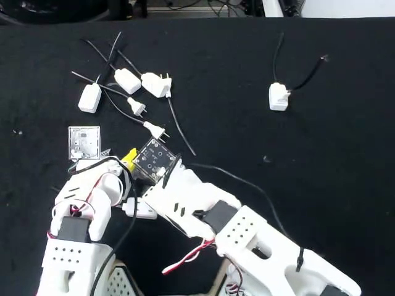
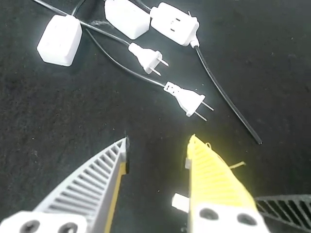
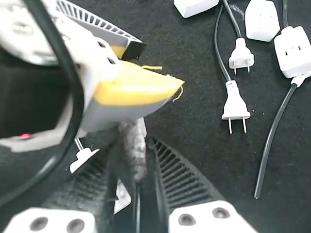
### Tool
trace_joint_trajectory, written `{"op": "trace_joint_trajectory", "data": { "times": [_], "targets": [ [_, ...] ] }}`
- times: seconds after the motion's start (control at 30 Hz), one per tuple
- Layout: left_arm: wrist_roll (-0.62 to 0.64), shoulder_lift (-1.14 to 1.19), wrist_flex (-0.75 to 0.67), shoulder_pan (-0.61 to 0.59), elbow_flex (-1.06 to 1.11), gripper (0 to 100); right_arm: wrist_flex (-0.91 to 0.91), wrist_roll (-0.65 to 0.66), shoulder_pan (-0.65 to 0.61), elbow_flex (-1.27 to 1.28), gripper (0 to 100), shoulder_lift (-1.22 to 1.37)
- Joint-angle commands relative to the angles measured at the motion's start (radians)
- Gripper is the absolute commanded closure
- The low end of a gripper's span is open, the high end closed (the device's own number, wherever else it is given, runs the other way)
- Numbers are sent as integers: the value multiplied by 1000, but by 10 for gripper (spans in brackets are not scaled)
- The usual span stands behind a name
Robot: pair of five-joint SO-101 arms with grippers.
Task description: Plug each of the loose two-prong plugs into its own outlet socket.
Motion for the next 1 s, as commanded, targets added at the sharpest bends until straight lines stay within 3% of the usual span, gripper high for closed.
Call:
{"op": "trace_joint_trajectory", "data": {
  "times": [0.0,0.23,0.97],
  "targets": [
    [-14,15,8,15,4,798,-14,-11,-2,-24,987,-30],
    [-15,15,6,71,21,795,-57,-12,-6,-18,986,-25],
    [-17,15,8,70,30,795,-49,-14,3,-16,988,-33]
  ]
}}
